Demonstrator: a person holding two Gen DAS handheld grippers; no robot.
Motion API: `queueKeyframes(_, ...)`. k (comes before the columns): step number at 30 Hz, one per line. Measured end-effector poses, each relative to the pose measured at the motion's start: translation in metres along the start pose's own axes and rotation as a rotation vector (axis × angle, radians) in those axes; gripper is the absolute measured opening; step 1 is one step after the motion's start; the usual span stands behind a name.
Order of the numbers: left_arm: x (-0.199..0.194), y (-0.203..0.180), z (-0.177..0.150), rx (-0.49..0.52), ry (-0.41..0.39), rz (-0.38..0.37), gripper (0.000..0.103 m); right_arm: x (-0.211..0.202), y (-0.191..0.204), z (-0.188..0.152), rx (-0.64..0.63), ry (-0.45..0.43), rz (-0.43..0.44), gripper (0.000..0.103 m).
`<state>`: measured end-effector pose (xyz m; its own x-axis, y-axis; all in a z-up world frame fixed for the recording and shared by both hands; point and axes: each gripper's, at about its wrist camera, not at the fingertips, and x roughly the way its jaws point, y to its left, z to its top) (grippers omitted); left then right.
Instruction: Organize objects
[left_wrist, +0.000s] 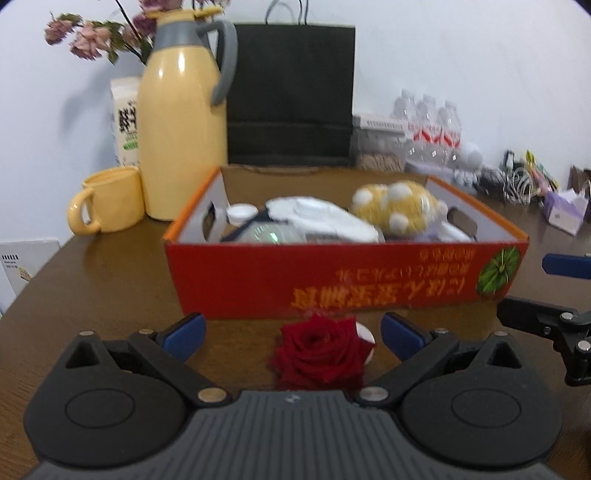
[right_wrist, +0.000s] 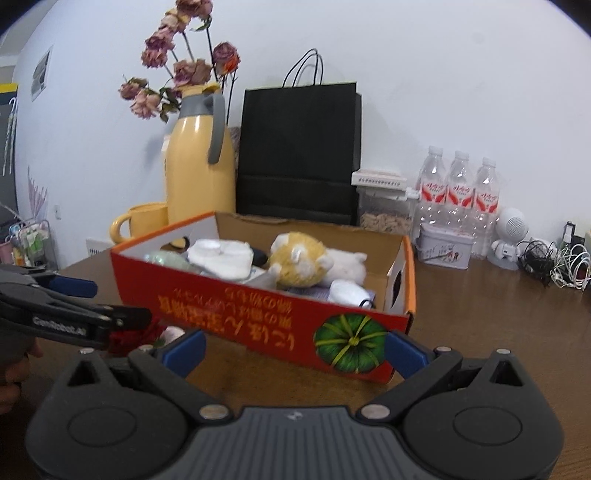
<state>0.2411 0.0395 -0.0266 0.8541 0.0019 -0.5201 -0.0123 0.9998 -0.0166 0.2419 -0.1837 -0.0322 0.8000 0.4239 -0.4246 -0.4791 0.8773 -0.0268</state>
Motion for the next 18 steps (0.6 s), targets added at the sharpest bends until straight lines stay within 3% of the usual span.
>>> queueKeyframes(5,0.003,-0.001,-0.001,-0.004,0.001,0.0,0.102,0.006,0.003,-0.003,-0.009,0.025,0.005,0.103)
queueKeyframes(8,0.006,-0.001,-0.002,-0.003,0.014,-0.02,0.083,0.008,0.003,-0.004,-0.01,0.035,0.003,0.103)
queueKeyframes(10,0.008,-0.001,-0.002,-0.004,0.033,-0.049,0.054,0.01,0.002,-0.004,-0.006,0.041,0.001,0.103)
queueKeyframes(13,0.01,-0.003,-0.003,-0.001,0.046,-0.053,0.044,0.013,0.001,-0.005,0.001,0.052,-0.004,0.103)
queueKeyframes(18,0.003,-0.021,-0.008,0.049,0.039,-0.116,0.04,0.015,0.001,-0.004,0.012,0.051,-0.005,0.103)
